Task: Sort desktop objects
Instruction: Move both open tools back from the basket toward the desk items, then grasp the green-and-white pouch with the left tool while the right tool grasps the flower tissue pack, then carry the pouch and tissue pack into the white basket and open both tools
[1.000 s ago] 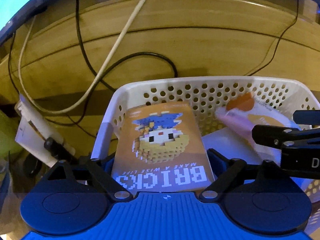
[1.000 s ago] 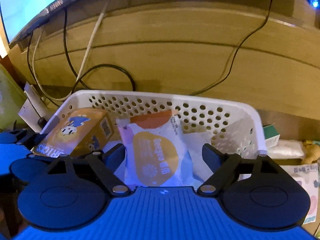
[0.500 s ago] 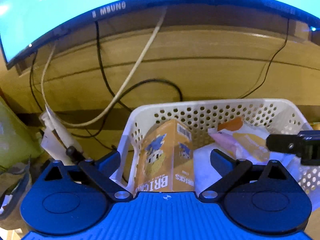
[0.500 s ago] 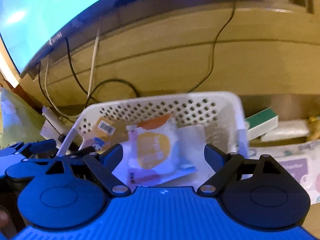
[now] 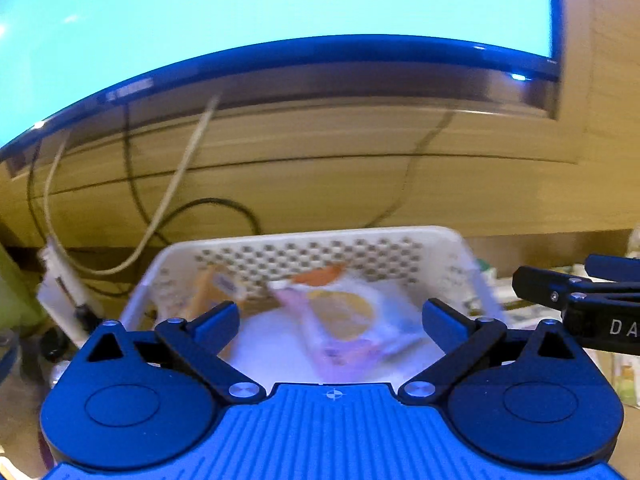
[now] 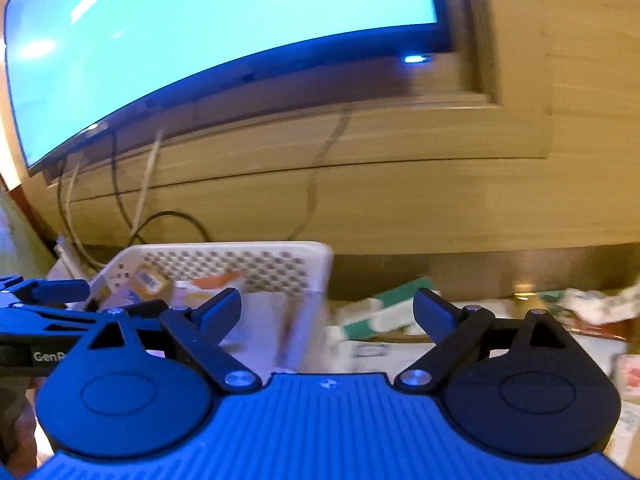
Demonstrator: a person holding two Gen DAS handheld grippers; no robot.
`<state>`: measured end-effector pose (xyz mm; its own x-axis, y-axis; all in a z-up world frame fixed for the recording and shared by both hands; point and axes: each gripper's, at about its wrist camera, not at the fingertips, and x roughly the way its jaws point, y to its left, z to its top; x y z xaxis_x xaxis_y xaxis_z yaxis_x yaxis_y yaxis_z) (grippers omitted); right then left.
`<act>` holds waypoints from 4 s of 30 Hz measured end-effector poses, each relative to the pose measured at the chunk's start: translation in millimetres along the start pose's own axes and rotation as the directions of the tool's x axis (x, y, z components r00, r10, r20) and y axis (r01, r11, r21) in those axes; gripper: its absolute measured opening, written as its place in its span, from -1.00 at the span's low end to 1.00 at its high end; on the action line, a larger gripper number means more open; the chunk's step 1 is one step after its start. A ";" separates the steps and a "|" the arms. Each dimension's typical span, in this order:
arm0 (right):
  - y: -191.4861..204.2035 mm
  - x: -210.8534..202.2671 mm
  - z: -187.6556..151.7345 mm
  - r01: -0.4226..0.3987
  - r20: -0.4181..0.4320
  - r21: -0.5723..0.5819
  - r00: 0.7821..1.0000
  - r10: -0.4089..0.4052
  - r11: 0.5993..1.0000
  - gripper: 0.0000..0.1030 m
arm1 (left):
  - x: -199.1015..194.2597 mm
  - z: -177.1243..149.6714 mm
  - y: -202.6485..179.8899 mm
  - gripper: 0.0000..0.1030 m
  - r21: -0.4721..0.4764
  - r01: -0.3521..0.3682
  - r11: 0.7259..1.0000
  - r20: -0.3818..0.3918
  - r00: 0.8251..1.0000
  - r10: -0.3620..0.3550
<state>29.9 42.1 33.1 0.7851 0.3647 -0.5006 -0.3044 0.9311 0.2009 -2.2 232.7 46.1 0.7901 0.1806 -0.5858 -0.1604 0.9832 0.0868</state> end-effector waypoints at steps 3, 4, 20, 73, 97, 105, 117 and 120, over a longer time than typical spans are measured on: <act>-32.3 -11.5 -7.0 0.043 -0.004 0.023 0.999 -0.043 0.999 0.83 | -1.9 -2.6 -32.0 1.00 0.023 0.043 0.999 0.002 0.999 -0.043; -42.3 -14.5 -10.1 0.054 -0.009 0.026 0.998 -0.054 0.998 0.83 | -2.3 -3.4 -41.7 1.00 0.022 0.059 0.998 0.002 0.998 -0.059; -201.4 -44.5 -73.3 0.304 -0.153 0.022 0.942 -0.298 0.952 0.83 | 1.6 -49.6 -243.6 1.00 0.236 0.277 0.931 -0.073 0.961 -0.267; -320.8 -6.1 -96.7 0.284 -0.251 -0.022 0.927 -0.280 0.959 0.83 | 91.1 -130.4 -354.7 0.04 0.238 0.314 0.919 -0.195 0.942 -0.271; -306.8 41.8 -104.1 0.255 -0.228 -0.041 0.939 -0.258 0.966 0.65 | 75.2 -139.5 -339.9 -0.01 0.247 0.282 0.927 -0.197 0.951 -0.237; -311.1 27.1 -103.5 0.240 -0.190 0.005 0.953 -0.234 0.971 0.44 | 70.0 -137.1 -339.4 -0.03 0.243 0.289 0.926 -0.180 0.952 -0.250; -289.6 -10.6 -97.9 0.192 -0.147 -0.007 0.970 -0.191 0.981 0.44 | 52.6 -116.2 -340.2 -0.03 0.271 0.277 0.922 -0.118 0.960 -0.254; -281.4 -17.4 -91.3 0.177 -0.132 -0.009 0.975 -0.177 0.984 0.44 | 45.9 -110.1 -335.2 -0.03 0.271 0.270 0.924 -0.100 0.962 -0.252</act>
<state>52.7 -225.7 -91.6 0.7485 0.1916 -0.6348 -0.1654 0.9810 0.1011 22.7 -91.4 -98.6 0.7416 -0.0768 -0.6664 0.2260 0.9640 0.1403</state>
